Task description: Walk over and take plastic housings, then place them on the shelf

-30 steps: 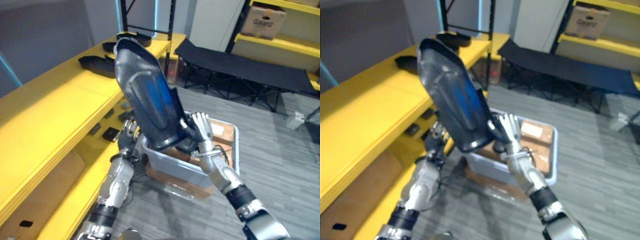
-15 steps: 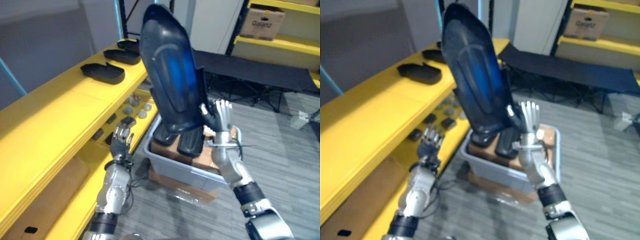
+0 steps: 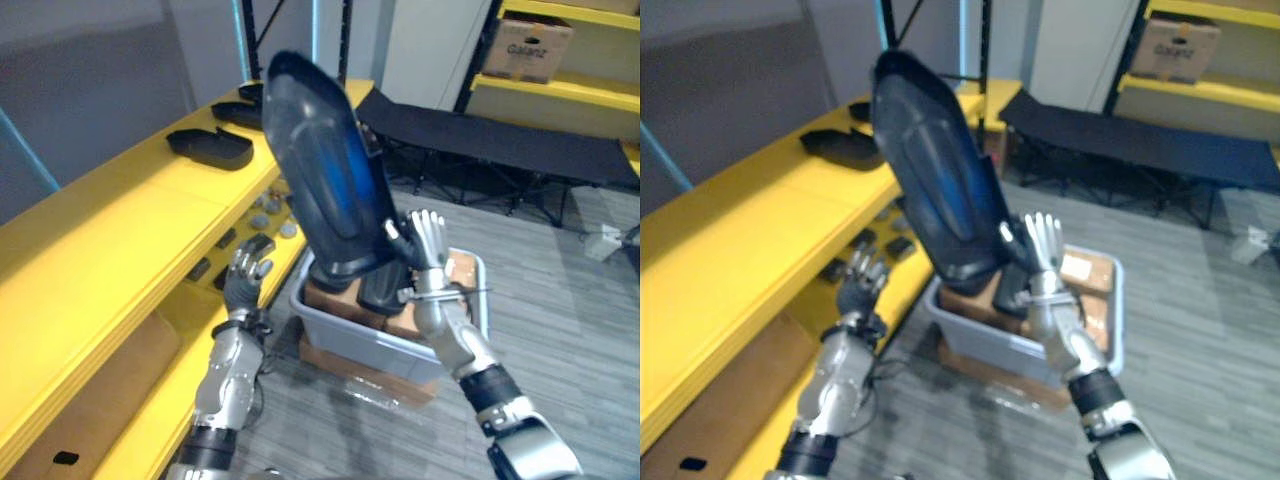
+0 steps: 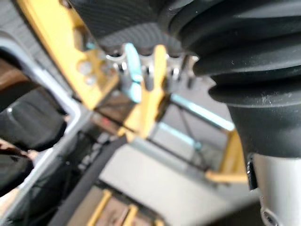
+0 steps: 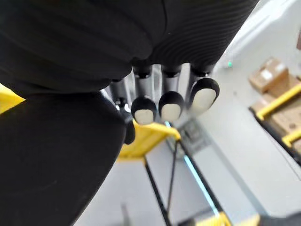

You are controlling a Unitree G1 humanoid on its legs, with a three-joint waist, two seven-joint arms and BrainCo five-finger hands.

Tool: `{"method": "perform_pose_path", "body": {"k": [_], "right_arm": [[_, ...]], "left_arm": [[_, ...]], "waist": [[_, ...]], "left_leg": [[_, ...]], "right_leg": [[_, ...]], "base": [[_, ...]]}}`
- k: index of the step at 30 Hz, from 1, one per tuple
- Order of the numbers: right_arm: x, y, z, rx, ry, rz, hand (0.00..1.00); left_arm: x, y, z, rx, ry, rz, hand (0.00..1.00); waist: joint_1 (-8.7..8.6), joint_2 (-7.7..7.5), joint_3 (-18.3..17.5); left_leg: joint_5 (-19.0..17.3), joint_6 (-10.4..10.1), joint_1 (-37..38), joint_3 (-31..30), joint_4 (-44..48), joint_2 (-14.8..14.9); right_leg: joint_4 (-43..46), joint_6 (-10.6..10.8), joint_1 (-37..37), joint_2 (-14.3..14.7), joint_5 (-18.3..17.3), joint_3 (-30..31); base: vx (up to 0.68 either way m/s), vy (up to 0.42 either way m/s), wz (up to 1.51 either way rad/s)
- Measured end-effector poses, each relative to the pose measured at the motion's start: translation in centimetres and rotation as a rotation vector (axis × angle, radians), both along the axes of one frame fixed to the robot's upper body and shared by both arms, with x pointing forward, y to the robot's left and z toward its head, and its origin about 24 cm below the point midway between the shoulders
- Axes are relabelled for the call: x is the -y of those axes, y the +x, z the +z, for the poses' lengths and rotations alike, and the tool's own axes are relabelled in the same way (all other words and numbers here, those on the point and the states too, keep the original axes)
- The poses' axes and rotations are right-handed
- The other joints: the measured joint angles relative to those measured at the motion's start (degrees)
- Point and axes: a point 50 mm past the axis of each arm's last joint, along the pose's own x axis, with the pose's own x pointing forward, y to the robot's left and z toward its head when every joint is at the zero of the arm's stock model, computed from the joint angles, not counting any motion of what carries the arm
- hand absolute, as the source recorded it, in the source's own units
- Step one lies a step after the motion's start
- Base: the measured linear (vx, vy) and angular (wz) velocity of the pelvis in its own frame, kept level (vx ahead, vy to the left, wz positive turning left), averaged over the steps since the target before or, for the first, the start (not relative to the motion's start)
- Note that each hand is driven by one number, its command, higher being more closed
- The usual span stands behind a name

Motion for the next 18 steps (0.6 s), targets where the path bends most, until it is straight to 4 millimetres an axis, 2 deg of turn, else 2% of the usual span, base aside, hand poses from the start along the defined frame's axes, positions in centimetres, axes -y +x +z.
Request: {"method": "perform_pose_path", "body": {"k": [3,10,18], "right_arm": [[-0.4,0.1,-0.6,-0.029,-0.015,0.007,1.00],[-1.9,0.4,-0.5,-0.038,-0.028,0.047,1.00],[-3.4,0.3,-1.4,-0.079,-0.068,0.108,1.00]], "left_arm": [[0.8,-0.1,0.0,0.004,0.004,-0.047,0.00],[1.7,-0.1,-0.2,-0.007,0.009,-0.102,0.00],[2.0,-0.2,-0.5,-0.039,0.023,-0.131,0.00]], "waist": [[0.08,0.04,0.02],[0.21,0.06,0.05],[0.47,0.08,0.07]], "left_leg": [[0.08,-0.08,-0.13,-0.57,0.07,0.05],[0.12,-0.16,-1.03,-0.87,0.66,0.20],[0.11,-0.16,-1.12,-0.99,0.97,0.27]], "right_leg": [[-0.06,0.09,0.23,0.09,-0.14,-0.19],[-0.17,0.04,-0.14,0.25,-0.21,-0.33],[-0.17,0.03,-0.03,0.27,-0.24,-0.40]], "base": [[0.00,0.012,0.09],[0.00,0.002,0.01],[0.00,0.000,0.00]]}}
